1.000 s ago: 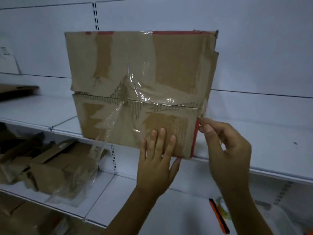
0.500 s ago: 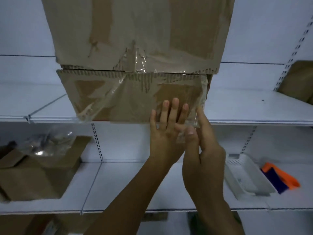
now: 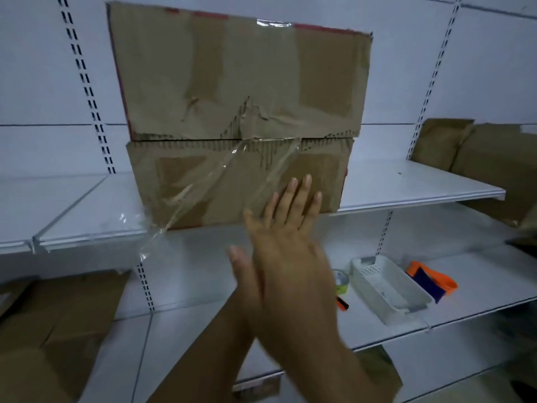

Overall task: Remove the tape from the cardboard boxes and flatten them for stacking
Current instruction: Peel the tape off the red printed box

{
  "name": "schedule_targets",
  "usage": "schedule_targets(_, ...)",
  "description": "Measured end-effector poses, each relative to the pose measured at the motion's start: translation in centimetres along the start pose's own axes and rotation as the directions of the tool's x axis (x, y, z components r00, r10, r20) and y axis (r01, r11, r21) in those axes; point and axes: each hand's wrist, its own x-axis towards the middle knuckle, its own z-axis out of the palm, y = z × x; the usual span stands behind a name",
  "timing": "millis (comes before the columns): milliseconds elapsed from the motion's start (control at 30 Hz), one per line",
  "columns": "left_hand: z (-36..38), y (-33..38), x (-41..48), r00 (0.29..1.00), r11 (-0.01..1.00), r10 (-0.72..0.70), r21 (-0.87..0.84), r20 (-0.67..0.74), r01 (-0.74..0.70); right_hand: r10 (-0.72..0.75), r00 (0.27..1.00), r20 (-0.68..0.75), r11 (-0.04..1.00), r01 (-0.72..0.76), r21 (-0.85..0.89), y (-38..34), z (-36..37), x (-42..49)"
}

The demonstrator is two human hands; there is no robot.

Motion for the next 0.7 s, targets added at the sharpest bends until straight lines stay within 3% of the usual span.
schedule_targets(100,-3.7,-3.2,-2.1,0.989,0.982,0.049,-0.174,-0.138,-0.073,-0.034,0.938,-0.344,0.971,0.113,0.212,2.6,-1.5,2.7)
schedule_targets(167,-6.2,-4.8,-3.2,0.953,0.978,0.159,-0.090,-0.259,-0.188,0.069,0.913,-0.403,0.949,0.064,0.307,4.9,-2.1,6.0)
schedule_targets(233,-8.7,-6.6,-3.1,0.896,0.962,0.270,0.061,-0.353,-0.266,0.054,0.897,-0.439,0.944,0.098,0.316,5.3,-1.9,8.9)
schedule_targets(300,-11.0,-7.7,-1.8,0.905,0.983,0.175,0.012,-0.387,-0.185,-0.012,0.883,-0.470,0.953,0.153,0.261,4.7,-0.6,10.5)
schedule_targets(400,-14.5,-8.7,0.6,0.949,0.922,-0.061,-0.382,-0.310,-0.065,-0.037,0.864,-0.503,0.974,0.145,0.176,4.9,1.8,10.8)
schedule_targets(433,-15.4,-9.5,1.9,0.943,0.923,-0.084,-0.382,-0.321,-0.048,-0.047,0.863,-0.503,0.978,0.143,0.154,4.9,2.4,10.6)
schedule_targets(567,-16.8,-13.3,8.5,0.935,0.996,-0.023,0.075,-0.353,0.053,-0.103,0.851,-0.514,0.977,0.183,0.107,5.4,3.5,10.4)
schedule_targets(633,-15.5,-14.0,10.3,0.944,0.966,-0.091,0.201,-0.318,0.161,-0.079,0.826,-0.558,0.973,0.186,0.138,5.2,3.5,10.5)
schedule_targets(700,-13.9,-13.7,10.8,0.921,0.940,-0.116,0.258,-0.373,0.223,0.007,0.813,-0.582,0.961,0.156,0.229,4.2,3.5,10.4)
